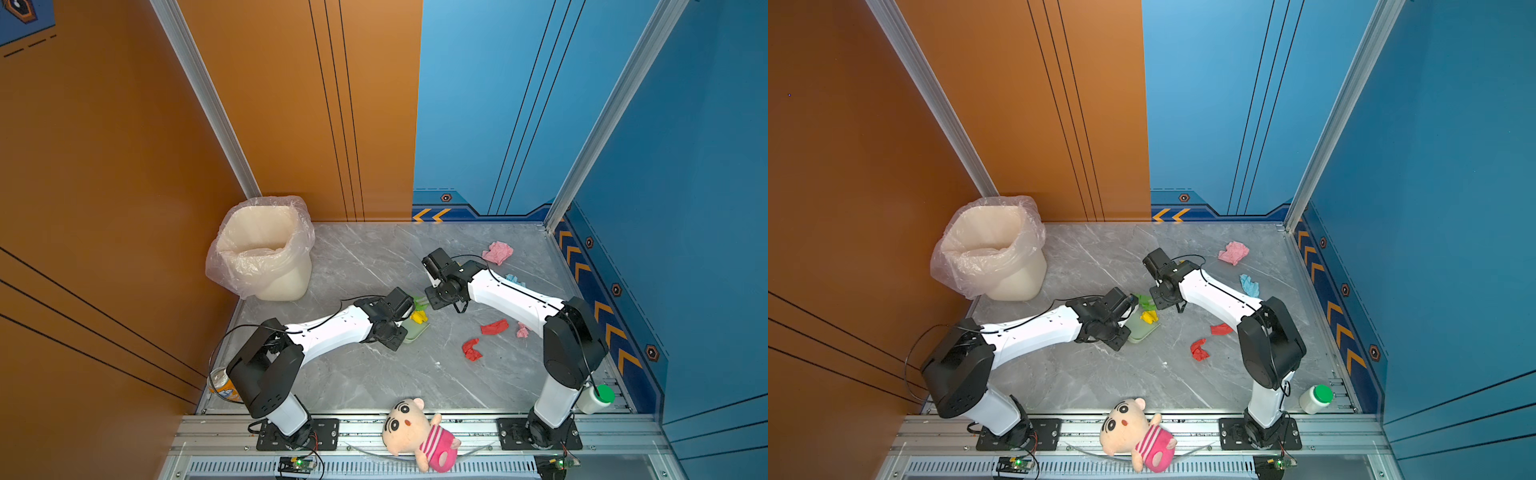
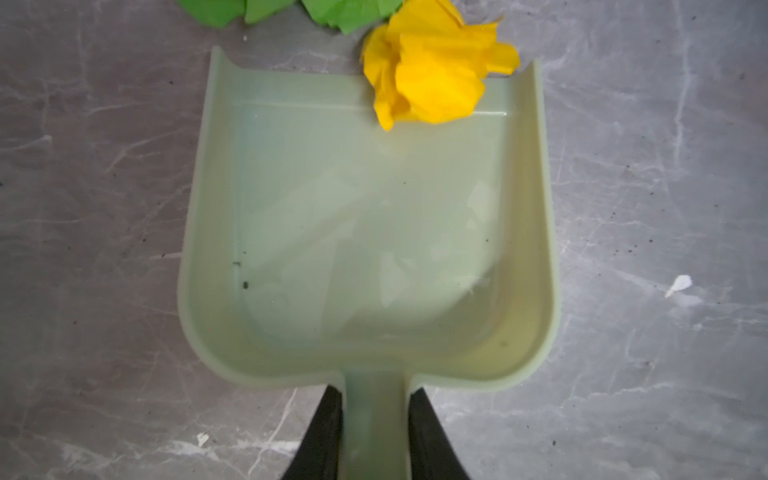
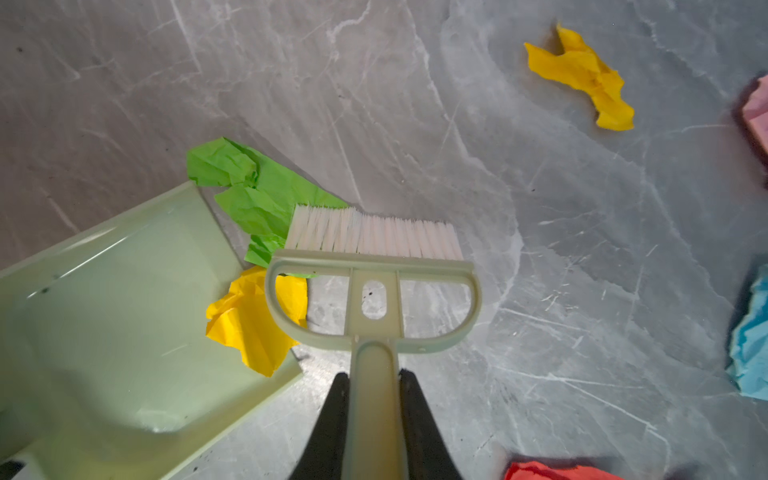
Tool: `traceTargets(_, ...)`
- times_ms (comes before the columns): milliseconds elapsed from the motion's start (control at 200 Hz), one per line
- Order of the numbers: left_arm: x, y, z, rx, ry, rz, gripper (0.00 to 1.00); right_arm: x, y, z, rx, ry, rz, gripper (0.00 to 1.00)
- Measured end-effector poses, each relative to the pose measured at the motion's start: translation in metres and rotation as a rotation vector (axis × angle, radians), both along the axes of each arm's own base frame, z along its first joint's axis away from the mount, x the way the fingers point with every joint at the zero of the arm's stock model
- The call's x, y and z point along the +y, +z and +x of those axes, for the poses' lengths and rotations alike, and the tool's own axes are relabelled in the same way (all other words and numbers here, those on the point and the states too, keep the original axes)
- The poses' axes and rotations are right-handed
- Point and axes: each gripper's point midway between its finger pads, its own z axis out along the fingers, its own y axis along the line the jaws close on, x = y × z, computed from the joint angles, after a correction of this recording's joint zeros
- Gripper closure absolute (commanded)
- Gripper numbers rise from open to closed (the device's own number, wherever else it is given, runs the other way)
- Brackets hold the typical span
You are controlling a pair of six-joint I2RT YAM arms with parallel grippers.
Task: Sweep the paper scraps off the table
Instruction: 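Lower the left gripper's dustpan by the green scrap while the right places the brush, then sweep the green and yellow scraps with the right gripper's brush into the dustpan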
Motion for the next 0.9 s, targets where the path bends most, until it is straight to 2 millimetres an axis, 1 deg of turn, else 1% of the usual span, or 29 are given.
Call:
traceTargets(115, -0.002, 0.001, 0.002, -0.005, 0.006, -0.009, 0.83, 0.008, 0.002, -0.014, 0.032, 0.038, 0.022, 1.00)
traceTargets(220, -0.004, 0.002, 0.003, -0.009, 0.012, -0.022, 0.84, 0.011, 0.005, -0.025, 0.059, 0.072, 0.032, 1.00)
traceTargets(556, -0.008, 0.004, 0.007, -0.021, 0.026, -0.047, 0.84, 0.005, 0.024, -0.045, 0.073, 0.144, 0.047, 1.00)
traceTargets(721, -0.009, 0.004, 0.007, -0.022, 0.026, -0.048, 0.84, 0.000, 0.033, -0.041, 0.056, 0.146, 0.069, 1.00)
traceTargets(901, -0.011, 0.006, 0.010, -0.034, 0.026, -0.060, 0.85, -0.012, 0.038, -0.021, 0.025, 0.086, 0.103, 1.00)
